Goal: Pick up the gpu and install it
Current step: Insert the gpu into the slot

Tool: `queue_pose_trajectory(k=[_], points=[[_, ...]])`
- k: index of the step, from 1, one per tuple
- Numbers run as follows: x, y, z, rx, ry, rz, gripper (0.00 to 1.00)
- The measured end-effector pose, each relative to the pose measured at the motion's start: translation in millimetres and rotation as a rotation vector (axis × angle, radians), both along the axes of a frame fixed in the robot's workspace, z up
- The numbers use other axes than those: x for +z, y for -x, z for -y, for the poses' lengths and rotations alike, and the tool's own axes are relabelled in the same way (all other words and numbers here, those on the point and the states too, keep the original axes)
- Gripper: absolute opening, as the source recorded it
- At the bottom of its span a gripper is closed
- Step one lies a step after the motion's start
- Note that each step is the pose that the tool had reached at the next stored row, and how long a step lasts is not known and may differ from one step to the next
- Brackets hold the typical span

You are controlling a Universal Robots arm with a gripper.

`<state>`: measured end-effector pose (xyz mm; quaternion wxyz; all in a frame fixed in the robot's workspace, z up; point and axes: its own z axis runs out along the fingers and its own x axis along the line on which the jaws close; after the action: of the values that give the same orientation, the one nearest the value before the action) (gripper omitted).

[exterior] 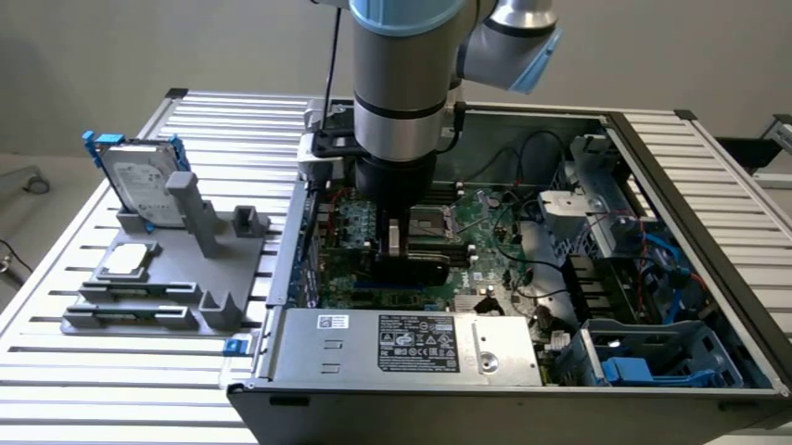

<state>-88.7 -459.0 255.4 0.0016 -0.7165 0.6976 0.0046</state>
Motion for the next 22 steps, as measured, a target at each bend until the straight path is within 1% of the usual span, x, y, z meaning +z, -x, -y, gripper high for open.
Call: queue_pose_trajectory(k=[21, 22], points=[[-0.3, 0.3, 0.5, 0.008, 0.0, 0.0, 0.26], [-0.5, 0.3, 0.3, 0.008, -0.0011, 0.0004, 0.26]])
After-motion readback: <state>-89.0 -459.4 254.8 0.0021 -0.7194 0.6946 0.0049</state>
